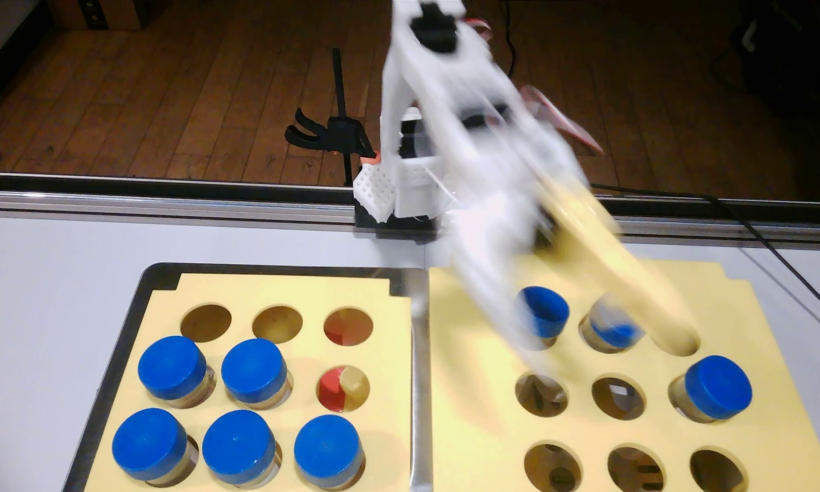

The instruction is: Move the test tubes

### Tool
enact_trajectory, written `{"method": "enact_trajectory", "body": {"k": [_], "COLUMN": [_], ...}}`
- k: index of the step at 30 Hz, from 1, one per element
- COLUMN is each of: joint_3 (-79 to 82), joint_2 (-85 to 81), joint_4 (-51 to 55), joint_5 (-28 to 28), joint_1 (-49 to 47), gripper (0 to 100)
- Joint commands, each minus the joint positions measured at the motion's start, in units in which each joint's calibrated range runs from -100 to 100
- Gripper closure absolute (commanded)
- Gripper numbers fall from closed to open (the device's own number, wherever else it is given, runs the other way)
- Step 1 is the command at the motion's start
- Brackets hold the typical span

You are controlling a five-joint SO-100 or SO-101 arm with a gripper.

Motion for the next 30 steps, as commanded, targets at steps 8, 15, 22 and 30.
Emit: {"method": "enact_trajectory", "body": {"k": [8, 15, 22, 30], "joint_3": [32.78, 44.22, 37.23, 28.15], "joint_2": [-29.36, -31.18, -21.97, -12.33], "joint_4": [-0.50, -0.88, -1.07, -1.07], "joint_5": [0.24, 0.24, 0.24, 0.24], "joint_1": [22.71, 27.01, 25.38, 25.30], "gripper": [67, 68, 68, 68]}}
